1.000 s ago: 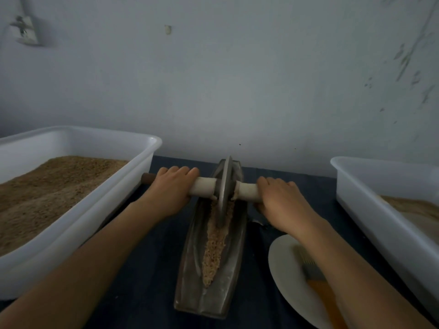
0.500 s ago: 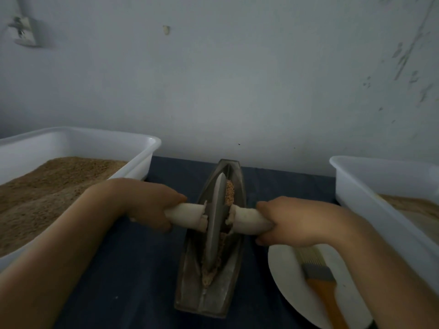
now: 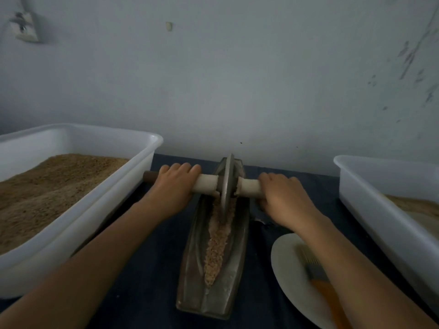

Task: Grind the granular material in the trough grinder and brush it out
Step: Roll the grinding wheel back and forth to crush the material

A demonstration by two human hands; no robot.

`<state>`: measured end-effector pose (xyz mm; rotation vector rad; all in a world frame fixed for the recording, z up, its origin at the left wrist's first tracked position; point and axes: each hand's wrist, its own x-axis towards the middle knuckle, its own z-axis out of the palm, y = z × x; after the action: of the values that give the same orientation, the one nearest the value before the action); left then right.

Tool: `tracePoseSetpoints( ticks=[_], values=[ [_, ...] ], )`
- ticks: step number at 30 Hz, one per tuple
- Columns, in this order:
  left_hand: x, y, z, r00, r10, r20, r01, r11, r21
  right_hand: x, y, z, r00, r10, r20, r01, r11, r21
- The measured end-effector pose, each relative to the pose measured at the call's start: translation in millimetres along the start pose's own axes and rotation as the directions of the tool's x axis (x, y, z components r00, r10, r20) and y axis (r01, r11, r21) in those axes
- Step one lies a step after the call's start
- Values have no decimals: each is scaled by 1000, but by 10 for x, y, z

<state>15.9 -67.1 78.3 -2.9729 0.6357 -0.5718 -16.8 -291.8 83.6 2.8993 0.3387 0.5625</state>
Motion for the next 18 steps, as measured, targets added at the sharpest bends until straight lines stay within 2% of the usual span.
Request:
tracePoseSetpoints(
  ticks=[3, 7, 9, 12, 14, 18],
  values=[
    [2, 4, -8, 1000, 10, -17, -10, 1000, -3, -20, -20, 31, 999, 19, -26, -20, 1000, -19],
    [-21, -21, -184, 977, 45, 210, -40, 999, -29, -90, -23, -107, 988, -38, 149, 30, 998, 60],
    [-63, -17, -314, 925, 65, 375, -33, 995, -92, -133, -50, -257, 953, -59, 298, 21, 992, 128],
    [-148, -19, -530, 803, 114, 585, -28, 988, -153, -212, -94, -499, 854, -124, 505, 19, 978, 207],
    [-192, -34, -620, 749, 157, 644, -64, 984, -166, -280, -104, -642, 803, -185, 567, 40, 965, 257],
    [-231, -64, -667, 705, 214, 676, -81, 971, -223, -369, -102, -762, 754, -236, 613, 47, 950, 308]
  ],
)
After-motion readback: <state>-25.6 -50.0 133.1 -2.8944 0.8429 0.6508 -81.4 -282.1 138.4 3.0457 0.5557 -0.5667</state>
